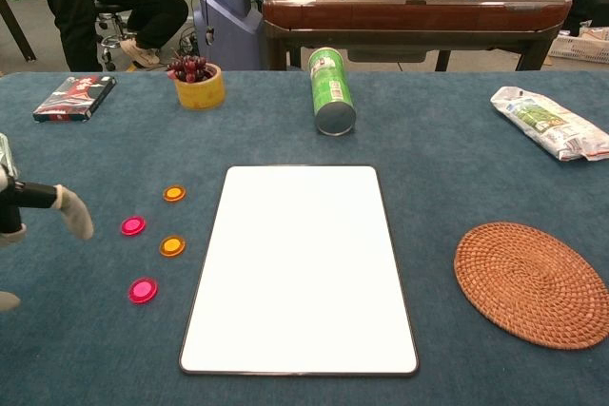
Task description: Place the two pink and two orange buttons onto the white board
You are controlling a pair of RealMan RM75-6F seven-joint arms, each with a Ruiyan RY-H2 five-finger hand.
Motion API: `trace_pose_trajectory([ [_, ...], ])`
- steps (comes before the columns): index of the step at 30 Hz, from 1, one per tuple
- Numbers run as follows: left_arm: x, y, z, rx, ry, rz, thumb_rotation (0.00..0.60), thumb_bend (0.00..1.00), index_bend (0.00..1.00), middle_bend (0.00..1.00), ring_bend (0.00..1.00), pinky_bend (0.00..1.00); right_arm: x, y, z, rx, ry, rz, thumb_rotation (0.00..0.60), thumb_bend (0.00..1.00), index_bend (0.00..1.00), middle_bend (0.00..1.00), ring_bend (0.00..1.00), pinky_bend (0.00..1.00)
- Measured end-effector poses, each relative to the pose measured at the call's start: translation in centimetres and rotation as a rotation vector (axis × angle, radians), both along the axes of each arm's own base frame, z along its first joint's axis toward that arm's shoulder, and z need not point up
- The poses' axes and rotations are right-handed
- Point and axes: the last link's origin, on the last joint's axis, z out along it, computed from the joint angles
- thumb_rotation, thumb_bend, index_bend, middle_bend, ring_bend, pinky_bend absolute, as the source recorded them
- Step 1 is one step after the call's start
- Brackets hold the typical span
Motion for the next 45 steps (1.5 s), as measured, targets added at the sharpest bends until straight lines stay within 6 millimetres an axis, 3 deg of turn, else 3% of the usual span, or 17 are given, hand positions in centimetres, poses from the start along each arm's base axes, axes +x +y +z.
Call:
trace_pose_trajectory([
  [12, 1.8, 2.4, -2.6, -0.009, 0.051, 0.015, 0.6, 0.13, 0.45, 1.0, 1.0, 1.0, 0.0, -0.1, -0.1, 0.01, -0.006, -0.002, 0.6, 0.06, 0.29, 0.33, 0.29, 0.54],
  [32, 3.8, 3.9, -5.9, -0.034, 0.159, 0.054, 0.6, 0.13, 0.48, 1.0, 1.0, 1.0, -0.1, 0.0, 0.2, 0.011, -0.022, 0.002, 0.6, 0.06, 0.28, 0.33, 0.29, 0.54],
  [45, 4.1, 4.2, -6.8, -0.039, 0.211, 0.076, 0.6, 0.13, 0.52, 1.0, 1.0, 1.0, 0.0, 0.0, 0.2, 0.018, -0.022, 0.003, 0.6, 0.06, 0.29, 0.33, 0.29, 0.54],
])
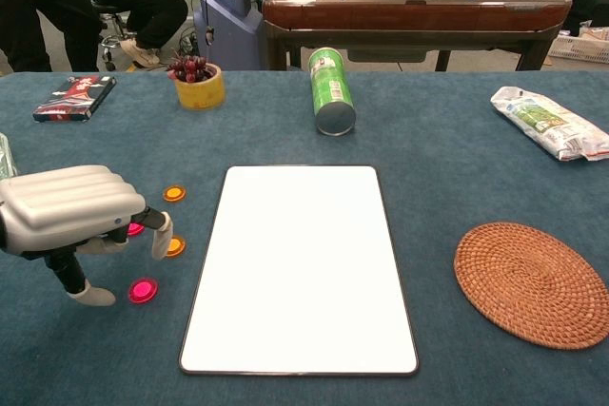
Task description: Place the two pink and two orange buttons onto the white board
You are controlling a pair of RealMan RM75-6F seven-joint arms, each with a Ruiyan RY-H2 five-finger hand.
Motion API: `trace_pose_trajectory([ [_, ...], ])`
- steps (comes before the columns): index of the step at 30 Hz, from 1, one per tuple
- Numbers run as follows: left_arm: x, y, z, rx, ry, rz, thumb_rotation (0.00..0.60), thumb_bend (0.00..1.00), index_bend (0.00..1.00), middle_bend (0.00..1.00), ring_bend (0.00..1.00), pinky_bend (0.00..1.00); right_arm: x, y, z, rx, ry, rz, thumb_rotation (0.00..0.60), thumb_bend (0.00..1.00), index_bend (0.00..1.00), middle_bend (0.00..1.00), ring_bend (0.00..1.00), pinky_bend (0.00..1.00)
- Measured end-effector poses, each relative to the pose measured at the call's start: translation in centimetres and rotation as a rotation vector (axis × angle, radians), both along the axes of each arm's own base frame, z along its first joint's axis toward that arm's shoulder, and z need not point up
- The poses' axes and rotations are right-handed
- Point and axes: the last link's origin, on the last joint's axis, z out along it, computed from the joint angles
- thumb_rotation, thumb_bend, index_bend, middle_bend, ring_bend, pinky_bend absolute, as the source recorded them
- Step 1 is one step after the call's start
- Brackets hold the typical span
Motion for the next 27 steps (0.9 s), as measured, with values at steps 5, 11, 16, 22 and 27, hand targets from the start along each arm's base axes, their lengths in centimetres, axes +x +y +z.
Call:
trace_pose_trajectory([
  [5, 0.1, 0.2, -0.3, -0.004, 0.013, 0.028, 0.6, 0.13, 0.53, 1.0, 1.0, 1.0, 0.0, 0.0, -0.1, 0.003, 0.001, -0.002, 0.6, 0.06, 0.29, 0.33, 0.29, 0.54],
  [11, 0.2, 0.5, -0.5, 0.001, 0.026, 0.041, 0.6, 0.16, 0.54, 1.0, 1.0, 1.0, 0.0, -0.1, 0.0, 0.0, -0.002, -0.003, 0.6, 0.06, 0.29, 0.33, 0.29, 0.54],
  [16, 0.3, 0.3, -0.9, -0.004, 0.027, 0.042, 0.6, 0.17, 0.55, 1.0, 1.0, 1.0, 0.0, -0.1, 0.0, 0.002, -0.003, -0.002, 0.6, 0.06, 0.29, 0.33, 0.29, 0.54],
  [22, 0.4, 0.2, -1.1, -0.004, 0.033, 0.03, 0.6, 0.22, 0.56, 1.0, 1.0, 1.0, -0.1, -0.1, 0.1, 0.002, -0.003, -0.005, 0.6, 0.06, 0.29, 0.33, 0.29, 0.54],
  [27, 0.5, 0.1, -1.4, -0.004, 0.044, 0.026, 0.6, 0.25, 0.56, 1.0, 1.0, 1.0, -0.1, -0.1, 0.1, 0.002, -0.003, -0.005, 0.6, 0.06, 0.29, 0.33, 0.29, 0.54],
])
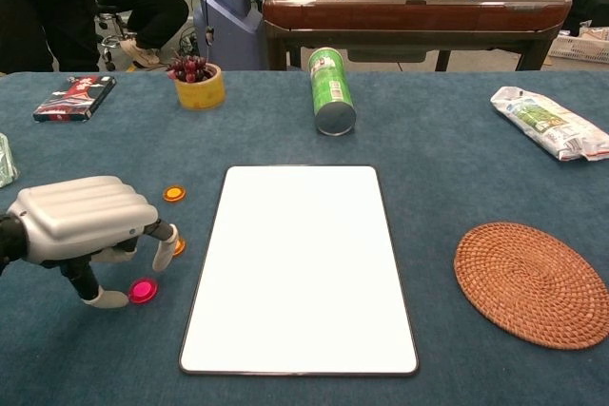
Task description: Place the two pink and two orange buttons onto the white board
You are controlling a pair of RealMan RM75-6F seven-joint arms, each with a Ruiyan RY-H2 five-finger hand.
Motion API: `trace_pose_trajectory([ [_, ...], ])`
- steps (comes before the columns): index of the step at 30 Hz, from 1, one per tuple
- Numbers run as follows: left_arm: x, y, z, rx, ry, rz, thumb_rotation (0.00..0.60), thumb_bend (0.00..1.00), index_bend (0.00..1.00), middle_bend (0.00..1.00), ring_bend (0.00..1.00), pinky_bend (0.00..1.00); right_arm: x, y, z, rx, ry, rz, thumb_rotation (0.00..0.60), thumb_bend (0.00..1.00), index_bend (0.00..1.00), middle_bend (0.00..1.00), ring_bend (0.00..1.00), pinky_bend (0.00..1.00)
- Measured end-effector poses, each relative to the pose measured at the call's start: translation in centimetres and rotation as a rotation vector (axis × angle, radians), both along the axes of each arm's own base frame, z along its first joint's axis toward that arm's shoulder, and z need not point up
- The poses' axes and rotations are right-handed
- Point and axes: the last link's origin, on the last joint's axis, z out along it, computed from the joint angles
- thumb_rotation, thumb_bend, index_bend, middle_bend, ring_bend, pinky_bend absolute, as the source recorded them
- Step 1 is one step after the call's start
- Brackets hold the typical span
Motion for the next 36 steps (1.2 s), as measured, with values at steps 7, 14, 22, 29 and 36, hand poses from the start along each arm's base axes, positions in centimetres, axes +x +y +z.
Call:
trace_pose_trajectory([
  [7, -0.02, -0.07, -0.14, -0.004, 0.014, 0.003, 0.6, 0.26, 0.55, 1.0, 1.0, 1.0, -0.03, -0.01, 0.05, -0.003, -0.001, -0.001, 0.6, 0.06, 0.29, 0.33, 0.29, 0.54],
  [14, -0.19, -0.14, -0.19, -0.004, 0.032, 0.007, 0.6, 0.26, 0.54, 1.0, 1.0, 1.0, -0.04, -0.04, -0.02, 0.001, 0.0, -0.003, 0.6, 0.06, 0.28, 0.33, 0.29, 0.54],
  [22, -0.25, -0.14, -0.42, -0.001, 0.04, 0.007, 0.6, 0.26, 0.55, 1.0, 1.0, 1.0, -0.03, -0.09, -0.12, 0.004, 0.002, -0.004, 0.6, 0.06, 0.29, 0.33, 0.29, 0.54],
  [29, -0.34, -0.08, -0.57, -0.001, 0.042, 0.01, 0.6, 0.27, 0.56, 1.0, 1.0, 1.0, -0.06, -0.09, -0.04, 0.0, 0.0, -0.004, 0.6, 0.06, 0.29, 0.33, 0.29, 0.54],
  [36, -0.3, -0.21, -0.89, -0.006, 0.038, 0.009, 0.6, 0.29, 0.59, 1.0, 1.0, 1.0, -0.07, -0.12, -0.07, 0.002, 0.0, -0.005, 0.6, 0.06, 0.28, 0.33, 0.29, 0.54],
])
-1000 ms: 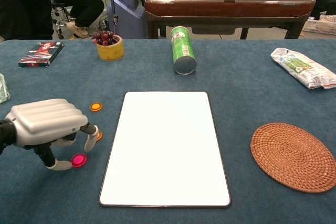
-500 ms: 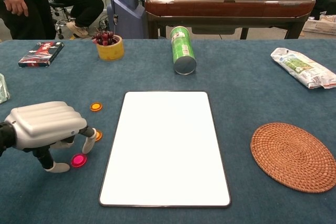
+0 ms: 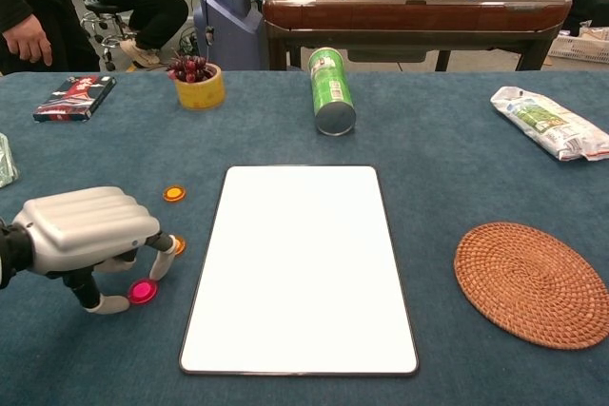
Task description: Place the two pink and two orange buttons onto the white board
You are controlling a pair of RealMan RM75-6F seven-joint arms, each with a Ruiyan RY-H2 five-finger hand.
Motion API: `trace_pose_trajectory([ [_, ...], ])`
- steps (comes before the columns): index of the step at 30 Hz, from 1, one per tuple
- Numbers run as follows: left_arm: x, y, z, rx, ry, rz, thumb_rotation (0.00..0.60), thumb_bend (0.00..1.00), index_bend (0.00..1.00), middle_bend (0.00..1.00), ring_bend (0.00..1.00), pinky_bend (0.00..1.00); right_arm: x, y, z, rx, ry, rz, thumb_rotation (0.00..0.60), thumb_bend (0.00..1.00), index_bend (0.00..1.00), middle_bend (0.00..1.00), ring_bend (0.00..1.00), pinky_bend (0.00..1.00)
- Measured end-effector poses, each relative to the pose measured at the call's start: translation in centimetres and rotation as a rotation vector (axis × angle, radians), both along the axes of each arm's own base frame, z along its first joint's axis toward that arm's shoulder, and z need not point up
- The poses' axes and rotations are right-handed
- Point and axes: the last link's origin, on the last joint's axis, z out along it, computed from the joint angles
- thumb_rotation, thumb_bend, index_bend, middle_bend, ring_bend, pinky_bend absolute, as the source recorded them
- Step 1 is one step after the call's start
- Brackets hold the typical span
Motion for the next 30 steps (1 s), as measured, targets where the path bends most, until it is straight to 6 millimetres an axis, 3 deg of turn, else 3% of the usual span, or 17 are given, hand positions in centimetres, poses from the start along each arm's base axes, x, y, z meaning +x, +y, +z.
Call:
trace_pose_trajectory([
  [16, 1.0, -0.2, 0.4, 0.009, -0.021, -0.019, 0.6, 0.31, 0.61, 1.0, 1.0, 1.0, 0.0, 0.0, 0.2, -0.007, -0.004, 0.0, 0.6, 0.06, 0.29, 0.33, 0.29, 0.54],
  [24, 4.5, 0.1, 1.0, 0.021, -0.068, -0.067, 0.6, 0.32, 0.61, 1.0, 1.0, 1.0, 0.0, 0.1, 0.3, -0.008, -0.008, 0.003, 0.6, 0.06, 0.29, 0.33, 0.29, 0.54],
  [30, 7.3, 0.5, 0.3, 0.022, -0.075, -0.115, 0.6, 0.32, 0.61, 1.0, 1.0, 1.0, -0.1, 0.2, 0.5, -0.013, -0.015, 0.003, 0.6, 0.06, 0.28, 0.33, 0.29, 0.54],
])
